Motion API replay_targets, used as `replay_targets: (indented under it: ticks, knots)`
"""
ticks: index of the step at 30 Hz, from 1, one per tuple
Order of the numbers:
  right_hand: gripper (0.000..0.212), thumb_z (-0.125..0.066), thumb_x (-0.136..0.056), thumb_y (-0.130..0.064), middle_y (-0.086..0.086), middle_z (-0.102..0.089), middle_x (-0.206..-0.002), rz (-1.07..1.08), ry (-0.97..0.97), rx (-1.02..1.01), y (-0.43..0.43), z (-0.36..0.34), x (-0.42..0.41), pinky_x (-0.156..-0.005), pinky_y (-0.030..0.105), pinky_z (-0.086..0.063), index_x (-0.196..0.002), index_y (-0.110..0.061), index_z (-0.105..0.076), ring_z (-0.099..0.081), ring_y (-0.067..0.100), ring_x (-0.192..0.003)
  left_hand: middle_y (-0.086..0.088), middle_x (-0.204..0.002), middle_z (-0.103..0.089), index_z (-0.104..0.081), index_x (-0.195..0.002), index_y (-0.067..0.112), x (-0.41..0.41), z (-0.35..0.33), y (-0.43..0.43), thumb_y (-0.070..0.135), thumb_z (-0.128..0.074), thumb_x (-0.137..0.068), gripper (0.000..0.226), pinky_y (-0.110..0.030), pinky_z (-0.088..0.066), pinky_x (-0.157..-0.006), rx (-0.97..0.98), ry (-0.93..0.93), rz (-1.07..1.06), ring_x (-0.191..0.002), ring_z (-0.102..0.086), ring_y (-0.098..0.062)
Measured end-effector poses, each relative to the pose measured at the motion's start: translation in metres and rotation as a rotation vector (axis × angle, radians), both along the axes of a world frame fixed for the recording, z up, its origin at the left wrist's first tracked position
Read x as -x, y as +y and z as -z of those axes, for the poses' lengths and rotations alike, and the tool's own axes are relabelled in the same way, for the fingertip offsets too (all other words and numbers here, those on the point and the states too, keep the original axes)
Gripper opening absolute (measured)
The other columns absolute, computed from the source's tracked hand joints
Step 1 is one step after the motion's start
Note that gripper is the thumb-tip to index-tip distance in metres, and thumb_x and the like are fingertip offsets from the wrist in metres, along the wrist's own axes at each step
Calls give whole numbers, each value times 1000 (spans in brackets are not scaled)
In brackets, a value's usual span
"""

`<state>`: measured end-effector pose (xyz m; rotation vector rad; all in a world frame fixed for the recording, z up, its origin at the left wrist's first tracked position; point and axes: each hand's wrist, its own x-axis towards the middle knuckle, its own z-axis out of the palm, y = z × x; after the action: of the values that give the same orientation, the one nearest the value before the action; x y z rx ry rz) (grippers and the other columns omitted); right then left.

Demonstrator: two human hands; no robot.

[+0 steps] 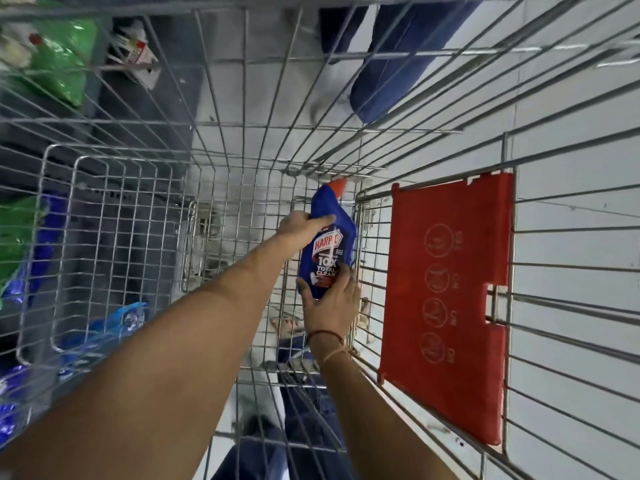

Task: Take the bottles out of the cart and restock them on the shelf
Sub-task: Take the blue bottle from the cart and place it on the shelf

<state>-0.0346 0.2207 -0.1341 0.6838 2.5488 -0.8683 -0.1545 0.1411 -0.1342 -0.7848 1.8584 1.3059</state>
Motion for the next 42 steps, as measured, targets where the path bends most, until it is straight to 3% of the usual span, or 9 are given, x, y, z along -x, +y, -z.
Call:
replay_targets:
  ticks: [9,13,15,17,24,29,34,38,42]
  knots:
    - [84,-79,-59,-46,7,-50,-126,53,51,170,6,4,-2,-103,42,-39,-125,-14,-38,-45,24,-117,-9,-98,-68,-58,-106,8,-14,9,-2,52,-64,-75,54,-35,-51,-75,90,54,-39,-87,-64,-28]
    - [96,-84,-58,-33,9,-40,-131,38,-4,370,10,-7,5,-95,30,-41,-134,-13,-29,-44,19,-115,-13,-99,-69,-60,-98,13,-28,3,-20,42,-70,-73,39,-40,-55,-82,8,92,-182,-87,-66,-28]
    - [105,-86,-56,-31,10,-43,-132,50,-48,455,8,-15,13,-98,32,-43,-139,-11,-24,-48,21,-116,-13,-94,-69,-62,-97,10,-35,-11,-33,31,-70,-77,31,-28,-57,-68,-87,110,-272,-77,-66,-23]
    - [101,-88,-54,-31,6,-54,-124,40,-105,535,4,-29,19,-95,36,-50,-134,-13,-30,-56,22,-111,-10,-86,-67,-62,-91,10,-42,-35,-45,24,-67,-80,18,-20,-53,-53,-173,133,-362,-64,-65,-14]
    - [90,-83,-36,-54,1,-60,-111,-127,-68,567,-27,-114,21,-84,40,-55,-110,-25,-40,-61,20,-95,12,-56,-71,-62,-83,19,-63,-141,-90,19,-64,-82,2,-15,-49,-47,-213,299,-449,-56,-65,-6]
    - [73,-89,-52,-31,-4,-57,-101,-282,35,631,-50,-173,15,-76,31,-53,-105,-22,-40,-59,17,-88,-3,-78,-69,-62,-105,3,-86,-211,-117,18,-66,-81,28,-24,-54,-60,-138,427,-544,-69,-65,-16]
    - [69,-89,-54,-19,-14,-58,-94,-458,115,735,-90,-225,16,-66,14,-50,-105,-21,-43,-60,1,-80,16,-53,-69,-63,-83,17,-114,-276,-158,17,-67,-80,5,-17,-53,-53,-82,590,-675,-53,-64,1]
    - [73,-91,-48,-23,-18,-62,-94,-612,158,838,-142,-263,9,-74,20,-55,-105,-33,-46,-61,-8,-81,9,-62,-73,-67,-83,16,-149,-326,-204,16,-70,-75,8,-23,-53,-62,-44,718,-838,-61,-67,-8]
    - [79,-91,-43,-25,-5,-66,-101,-781,190,966,-209,-297,-11,-82,35,-57,-108,-24,-48,-66,12,-92,9,-69,-72,-66,-98,9,-198,-379,-246,15,-70,-75,24,-17,-53,-58,65,861,-993,-62,-66,-4]
